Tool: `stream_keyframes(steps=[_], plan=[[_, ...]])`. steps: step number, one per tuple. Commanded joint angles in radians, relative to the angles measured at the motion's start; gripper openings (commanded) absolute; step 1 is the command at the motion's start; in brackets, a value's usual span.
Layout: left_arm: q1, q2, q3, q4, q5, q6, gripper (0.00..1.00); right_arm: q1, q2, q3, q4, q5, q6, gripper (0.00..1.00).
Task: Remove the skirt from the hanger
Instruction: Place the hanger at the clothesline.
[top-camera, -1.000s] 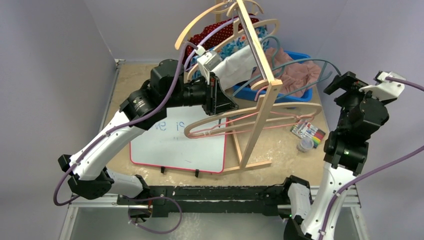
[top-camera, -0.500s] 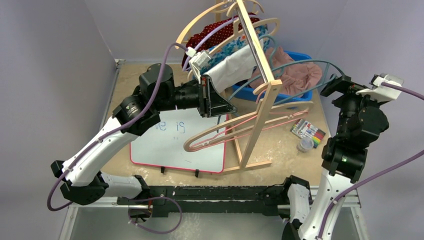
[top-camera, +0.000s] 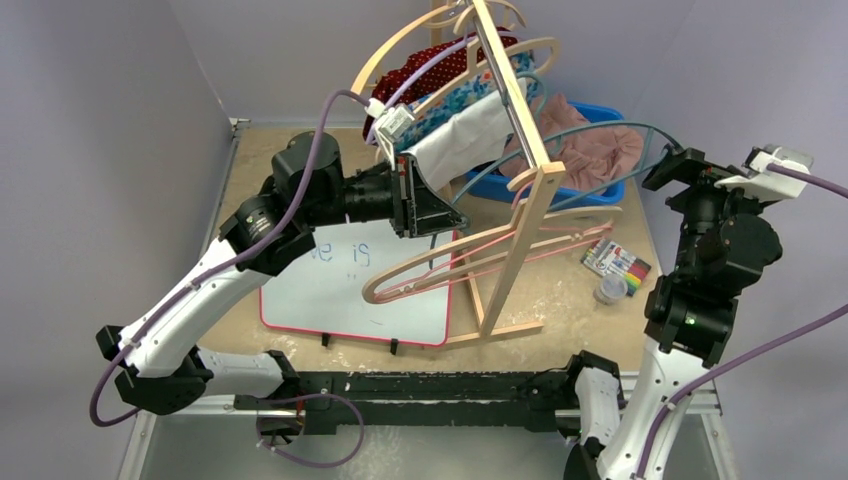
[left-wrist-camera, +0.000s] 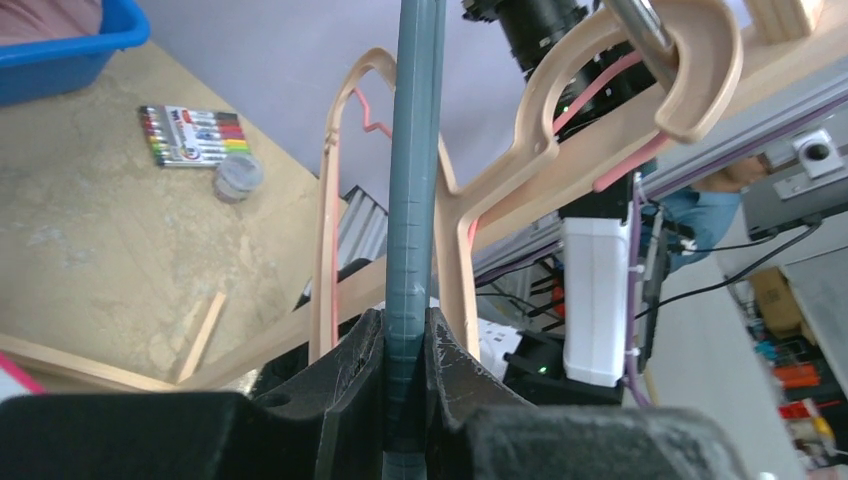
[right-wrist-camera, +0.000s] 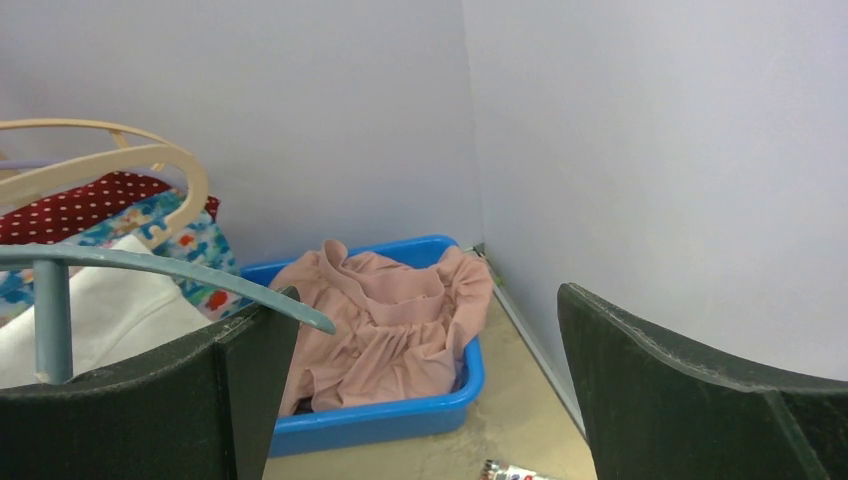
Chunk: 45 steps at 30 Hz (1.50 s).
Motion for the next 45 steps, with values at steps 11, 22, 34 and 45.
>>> stream_keyframes(steps=[11,22,34,45], plan=[[0.003,-0.056,-0.002,-0.145,-0.142,0.445,0.0,0.002,0.019,0.123,0.04,-0.069,0.006,0.99],[0.003,-0.081,-0.056,-0.187,-0.262,0.699,0.0,0.001,0.07,0.24,0.068,-0.134,0.018,0.99],[0.003,-0.058,-0.066,-0.152,-0.44,0.591,0.0,0.002,-0.057,-0.068,-0.059,-0.072,0.127,0.99],[0.004,-0.122,-0.101,-0.183,-0.321,0.716,0.0,0.008,0.015,0.062,-0.01,-0.38,0.042,0.99]])
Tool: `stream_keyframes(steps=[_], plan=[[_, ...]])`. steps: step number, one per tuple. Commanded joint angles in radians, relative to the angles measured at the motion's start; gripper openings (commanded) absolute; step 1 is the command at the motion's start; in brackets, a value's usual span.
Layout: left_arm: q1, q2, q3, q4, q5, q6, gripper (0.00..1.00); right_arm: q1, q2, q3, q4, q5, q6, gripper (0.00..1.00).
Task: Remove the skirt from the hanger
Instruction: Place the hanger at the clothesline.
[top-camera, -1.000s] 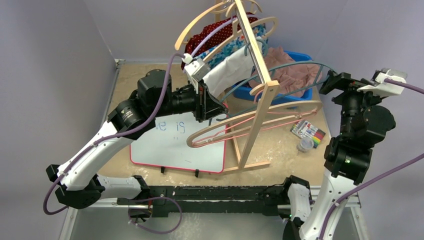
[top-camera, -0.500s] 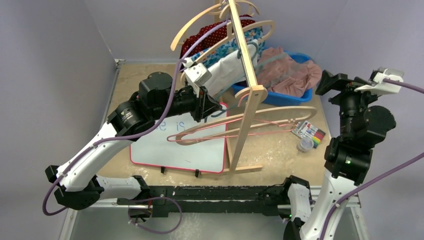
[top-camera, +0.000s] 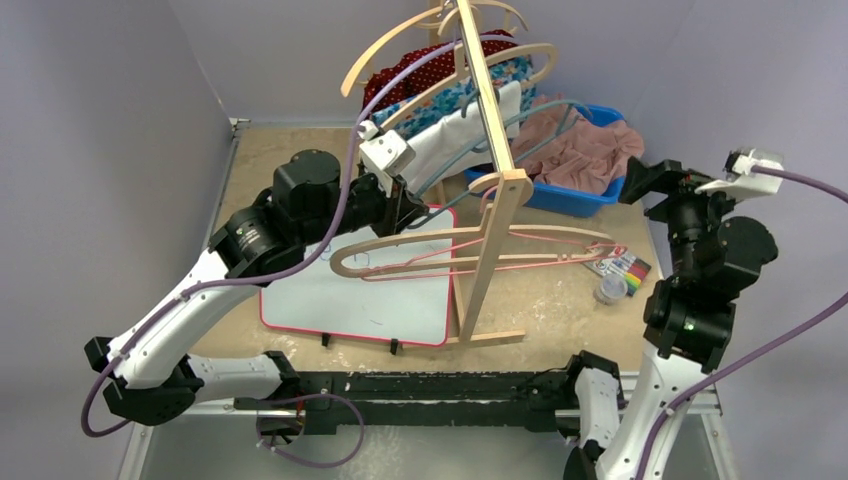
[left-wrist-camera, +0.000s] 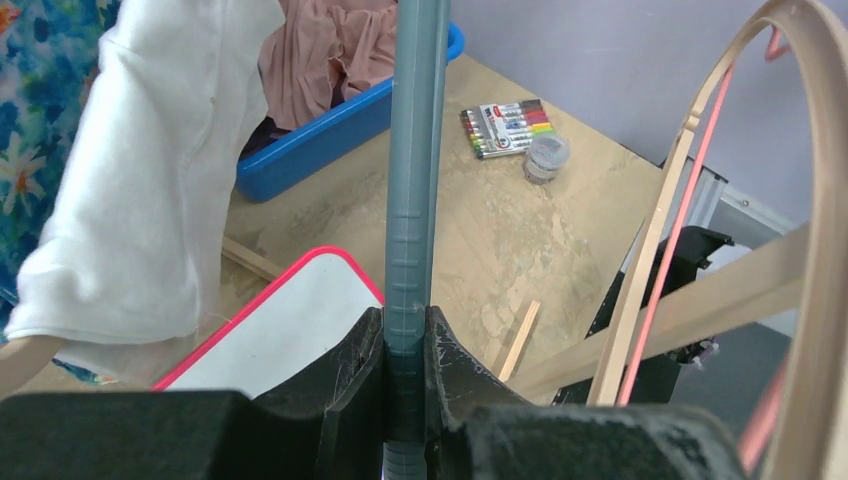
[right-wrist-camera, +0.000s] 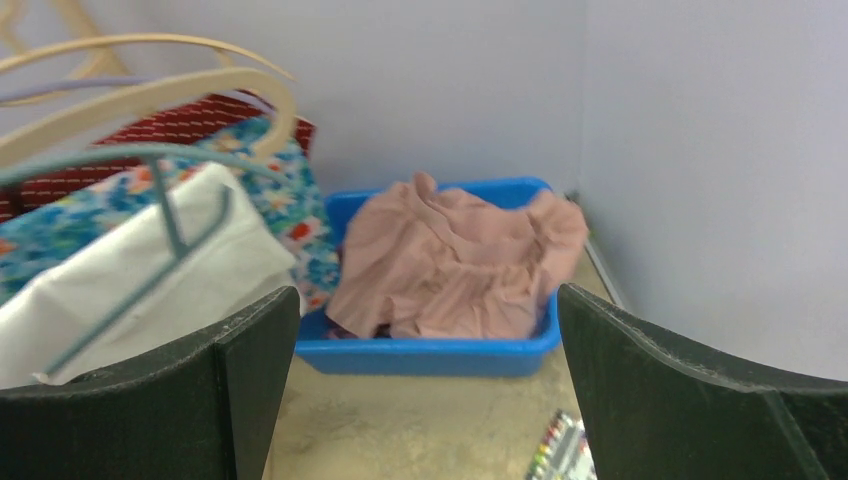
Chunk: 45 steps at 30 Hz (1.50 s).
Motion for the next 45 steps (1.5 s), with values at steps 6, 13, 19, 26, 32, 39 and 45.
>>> stream_keyframes(steps=[6,13,19,26,32,39,45], plan=[[-0.003,-0.075,-0.003,-0.01,0.048,0.069,0.23,0.011,0.167,0.21,0.15,-0.469,0.028,0.99],[-0.003,-0.096,-0.024,0.008,0.051,0.072,0.34,0.143,0.312,0.364,0.158,-0.63,-0.001,0.99],[-0.003,-0.088,-0.03,0.013,0.206,0.086,0.28,0.321,0.423,0.456,0.067,-0.58,-0.12,0.99],[-0.003,-0.094,-0.03,-0.001,0.25,0.098,0.33,0.328,0.436,0.419,0.199,-0.721,0.012,0.99],[-0.003,-0.118,-0.035,0.007,0.109,0.083,0.67,0.332,0.481,0.474,0.125,-0.648,-0.009,0.99],[-0.003,-0.16,0.01,0.04,0.008,0.025,0.83,0.332,0.478,0.433,0.16,-0.615,0.006,0.99],[-0.002,-0.159,0.016,0.065,-0.041,0.005,0.86,0.333,0.449,0.387,0.147,-0.574,-0.027,0.99]])
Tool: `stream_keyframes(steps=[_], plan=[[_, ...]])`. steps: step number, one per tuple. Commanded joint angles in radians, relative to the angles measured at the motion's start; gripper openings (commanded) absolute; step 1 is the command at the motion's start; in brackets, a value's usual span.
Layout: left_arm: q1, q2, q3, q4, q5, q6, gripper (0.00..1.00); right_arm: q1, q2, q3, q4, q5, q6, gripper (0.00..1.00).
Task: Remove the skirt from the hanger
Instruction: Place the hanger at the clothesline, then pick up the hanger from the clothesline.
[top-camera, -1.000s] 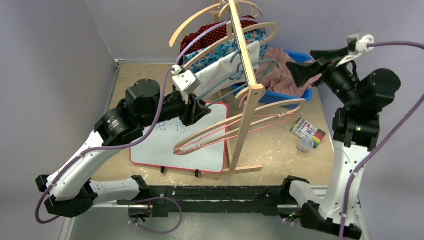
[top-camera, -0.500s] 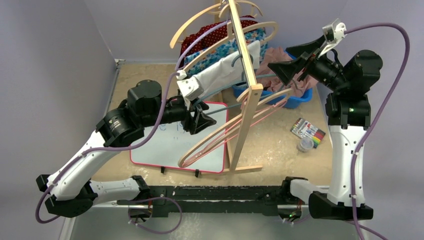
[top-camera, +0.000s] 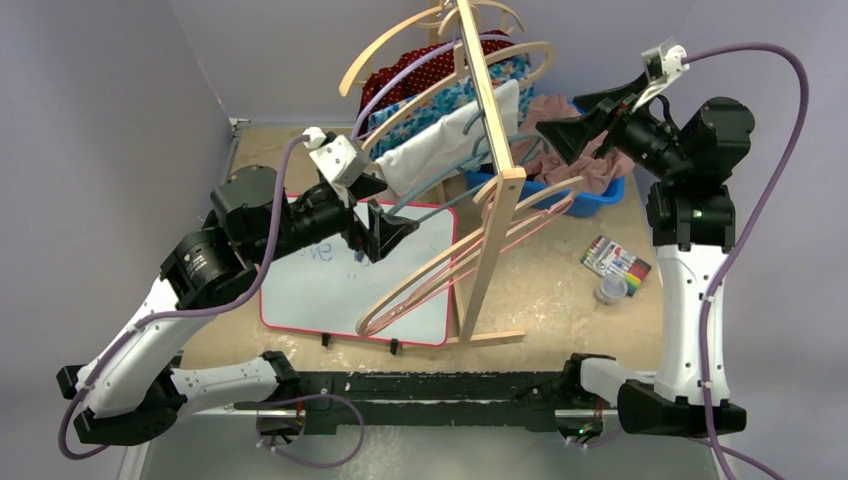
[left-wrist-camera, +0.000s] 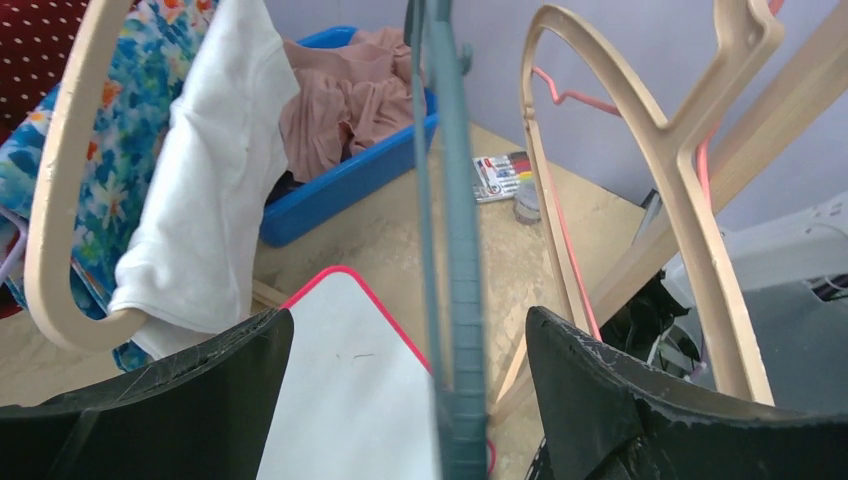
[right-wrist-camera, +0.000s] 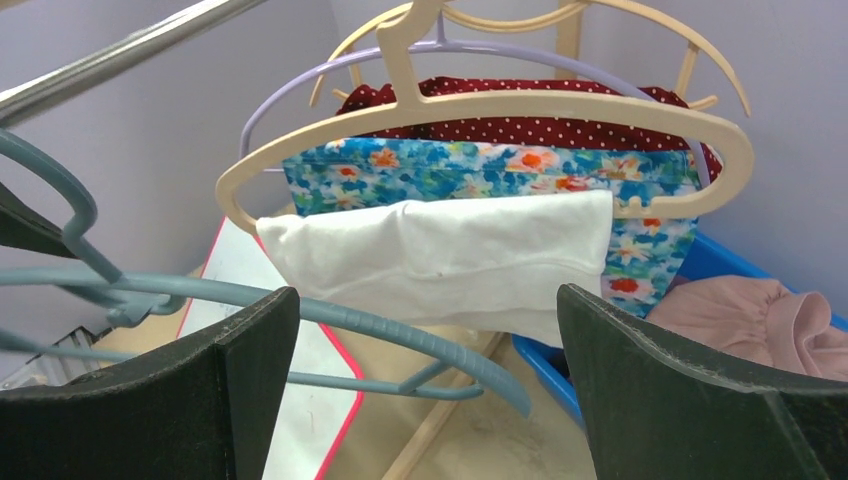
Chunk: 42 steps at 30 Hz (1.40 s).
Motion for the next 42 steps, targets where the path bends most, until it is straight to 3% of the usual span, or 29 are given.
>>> stream_keyframes(steps=[1,6,14,16,23,27,30,34,39,42], plan=[[-0.001,-0.003,0.024,0.067,-0.029,-0.02,0.86,0.005,-0.034,-0.019,0.029,0.034,-0.026,0.99],[-0.001,-0.051,-0.007,0.091,0.129,-0.02,0.86,0.004,-0.058,-0.041,0.028,0.046,-0.04,0.99],[-0.001,0.0,0.111,0.163,0.217,-0.135,0.86,0.006,-0.093,-0.099,0.055,0.041,-0.042,0.99],[-0.001,0.025,0.147,0.166,0.164,-0.154,0.87,0.006,-0.103,-0.105,0.052,0.045,-0.043,0.99],[0.001,0.197,0.373,0.025,-0.301,-0.165,0.87,0.008,-0.138,-0.124,0.056,0.059,-0.046,0.99],[0.034,0.26,0.451,0.032,-0.364,-0.174,0.89,0.008,-0.149,-0.13,0.051,0.072,-0.052,0.99],[0.141,0.326,0.52,0.004,-0.252,-0.205,0.86,0.008,-0.158,-0.141,0.051,0.077,-0.053,0.99],[0.282,0.376,0.5,0.032,-0.066,-0.252,0.84,0.007,-0.166,-0.15,0.039,0.082,-0.056,0.99],[0.389,0.413,0.444,0.089,0.123,-0.285,0.75,0.008,-0.174,-0.157,0.018,0.089,-0.057,0.99],[0.402,0.399,0.382,0.113,0.147,-0.27,0.71,0.008,-0.182,-0.163,0.005,0.099,-0.062,0.99]])
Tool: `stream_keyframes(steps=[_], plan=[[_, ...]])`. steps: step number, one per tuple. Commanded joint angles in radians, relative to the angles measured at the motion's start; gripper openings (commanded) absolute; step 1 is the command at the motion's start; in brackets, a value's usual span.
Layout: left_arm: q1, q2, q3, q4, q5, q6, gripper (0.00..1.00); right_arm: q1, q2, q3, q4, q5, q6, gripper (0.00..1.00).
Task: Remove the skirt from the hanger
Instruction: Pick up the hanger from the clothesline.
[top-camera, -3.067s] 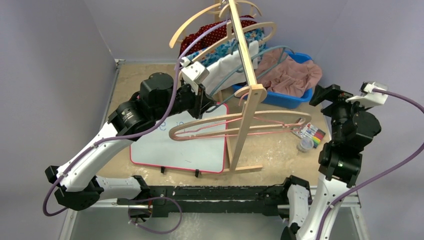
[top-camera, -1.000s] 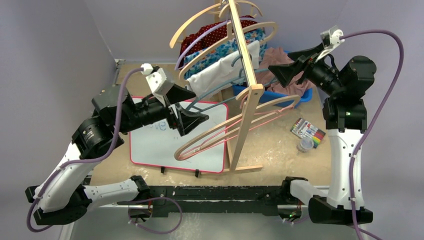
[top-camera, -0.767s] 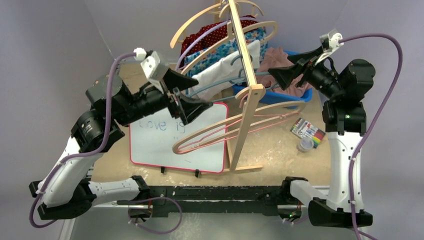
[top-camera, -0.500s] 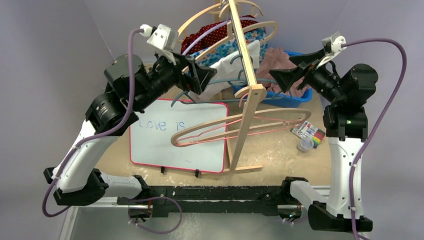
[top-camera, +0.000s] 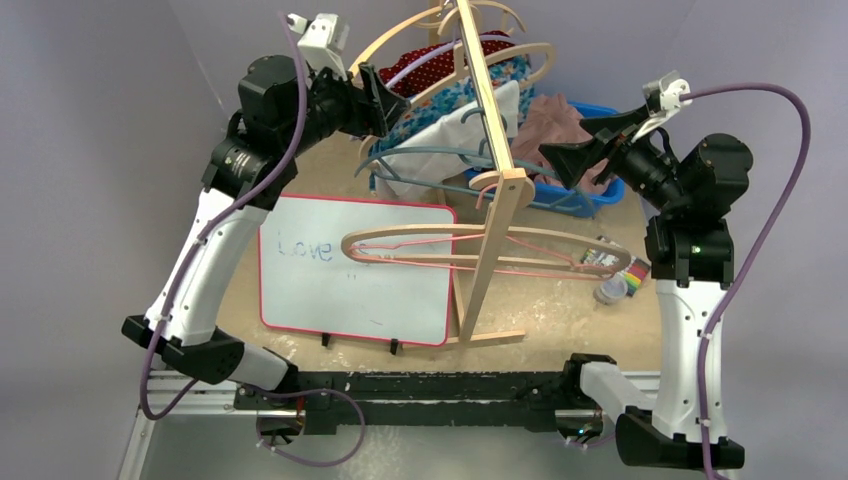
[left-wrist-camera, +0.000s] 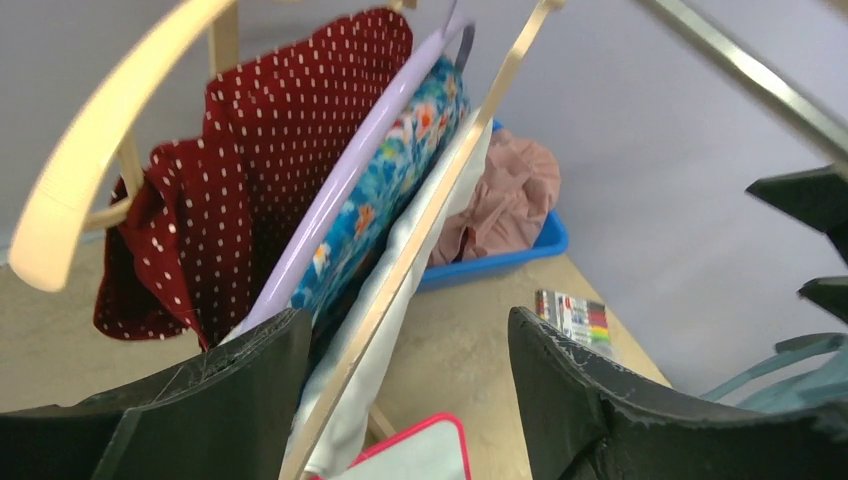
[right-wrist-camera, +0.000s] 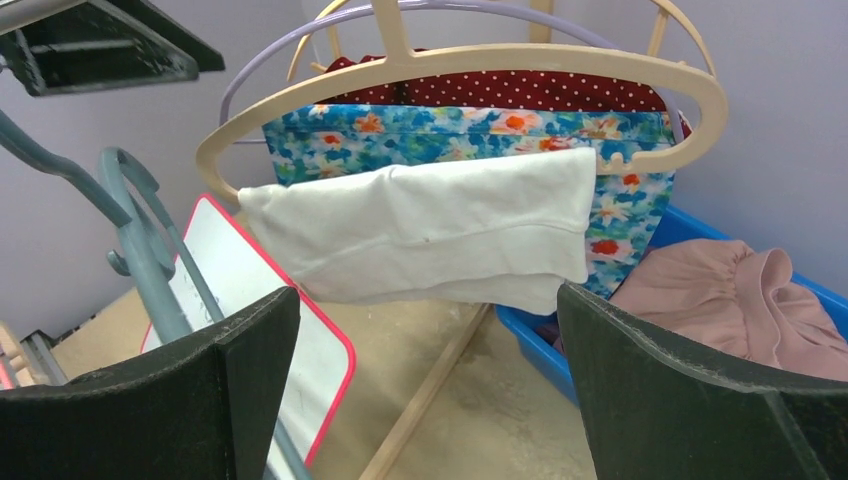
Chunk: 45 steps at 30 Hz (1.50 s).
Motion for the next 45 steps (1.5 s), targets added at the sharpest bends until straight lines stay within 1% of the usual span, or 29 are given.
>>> stream_keyframes(steps=[1,5,7,8,9,15,22,25,26,27,28,32,36,38,42,45], plan=[[0.03,-0.022,-0.071,0.075,0.125,0.0,0.69,0.006,-0.028,-0.006,0.012,0.022,-0.019,0.99],[0.038,-0.013,-0.092,0.064,0.145,0.032,0.63,0.005,-0.036,-0.018,0.008,0.031,-0.018,0.99],[0.038,0.004,-0.084,0.054,0.138,0.046,0.61,0.005,-0.039,-0.024,0.01,0.038,-0.016,0.99],[0.038,0.02,-0.074,0.044,0.13,0.055,0.59,0.006,-0.041,-0.03,0.011,0.042,-0.014,0.99],[0.037,0.027,-0.061,0.038,0.116,0.062,0.55,0.005,-0.042,-0.034,0.011,0.044,-0.012,0.99],[0.038,0.112,-0.011,0.06,0.118,0.08,0.51,0.006,-0.059,-0.06,0.005,0.07,-0.009,0.99],[0.038,0.162,0.001,0.155,0.278,0.063,0.47,0.006,-0.059,-0.061,-0.004,0.074,-0.009,0.99],[0.038,0.189,0.018,0.154,0.322,0.066,0.35,0.005,-0.058,-0.06,-0.001,0.079,-0.009,0.99],[0.038,0.193,0.02,0.153,0.324,0.067,0.28,0.005,-0.057,-0.06,0.0,0.079,-0.008,0.99],[0.038,0.194,0.017,0.15,0.319,0.068,0.24,0.005,-0.058,-0.06,-0.002,0.079,-0.007,0.99],[0.038,0.193,0.014,0.147,0.312,0.068,0.23,0.005,-0.057,-0.059,-0.005,0.079,-0.009,0.99],[0.037,0.152,-0.035,0.14,0.305,0.09,0.24,0.005,-0.059,-0.056,-0.01,0.079,-0.009,0.99],[0.039,0.079,-0.122,0.133,0.268,0.116,0.39,0.005,-0.055,-0.053,-0.009,0.078,-0.011,0.99],[0.038,0.047,-0.164,0.133,0.262,0.125,0.42,0.005,-0.051,-0.053,-0.007,0.077,-0.012,0.99],[0.038,-0.001,-0.233,0.13,0.243,0.138,0.42,0.005,-0.047,-0.058,0.002,0.07,-0.012,0.99],[0.039,-0.023,-0.264,0.125,0.239,0.142,0.37,0.006,-0.051,-0.063,0.003,0.07,-0.007,0.99]])
